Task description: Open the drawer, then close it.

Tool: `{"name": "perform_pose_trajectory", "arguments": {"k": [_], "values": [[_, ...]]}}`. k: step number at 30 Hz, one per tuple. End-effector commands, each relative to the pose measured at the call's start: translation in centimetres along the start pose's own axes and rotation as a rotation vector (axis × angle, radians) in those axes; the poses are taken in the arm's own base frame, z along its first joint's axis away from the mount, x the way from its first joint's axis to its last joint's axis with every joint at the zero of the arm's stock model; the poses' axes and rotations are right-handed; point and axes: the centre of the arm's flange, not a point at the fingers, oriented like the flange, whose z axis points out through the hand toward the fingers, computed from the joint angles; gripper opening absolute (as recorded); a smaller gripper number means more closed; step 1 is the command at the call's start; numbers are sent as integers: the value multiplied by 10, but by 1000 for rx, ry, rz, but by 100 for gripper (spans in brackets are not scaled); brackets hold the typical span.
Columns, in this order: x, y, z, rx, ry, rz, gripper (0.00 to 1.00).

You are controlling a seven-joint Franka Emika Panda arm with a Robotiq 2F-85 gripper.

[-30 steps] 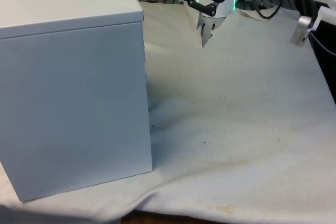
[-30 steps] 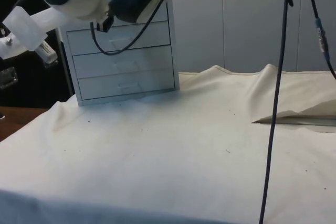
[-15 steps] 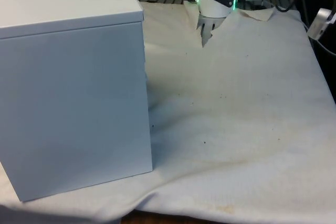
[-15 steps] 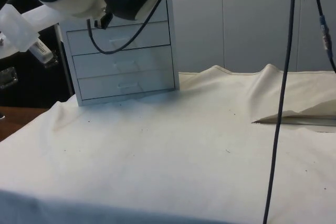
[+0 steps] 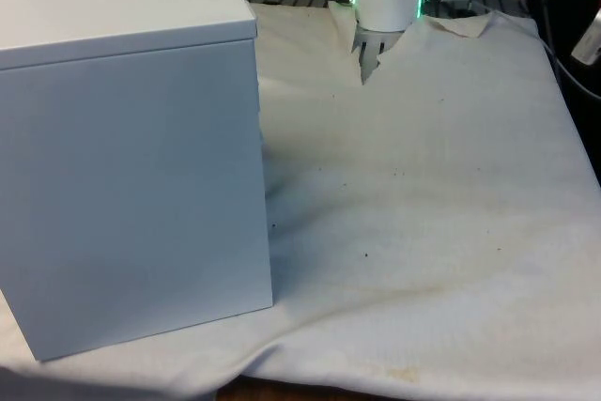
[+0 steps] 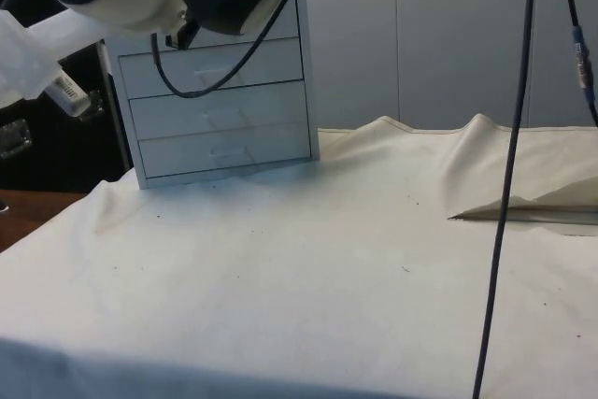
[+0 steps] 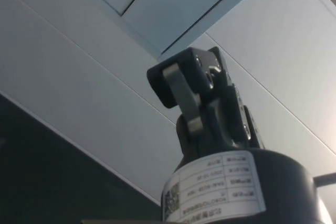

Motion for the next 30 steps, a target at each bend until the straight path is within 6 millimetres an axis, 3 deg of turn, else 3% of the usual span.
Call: {"name": "perform_pose_trajectory", "arguments": {"k": [1, 12, 15, 16, 19, 20, 25, 26, 29, 30], "values": [[0, 1, 1, 5, -4, 0, 0], [0, 0, 2, 0, -3, 2, 0], [0, 1, 2, -2, -2, 2, 14], [0, 1, 2, -2, -2, 2, 26], [0, 1, 2, -2, -2, 3, 42], [0, 1, 2, -2, -2, 2, 42], [0, 1, 2, -2, -2, 3, 70], [0, 1, 2, -2, -2, 3, 81], [0, 1, 2, -2, -3, 4, 96], [0, 1, 2, -2, -2, 3, 96]]}}
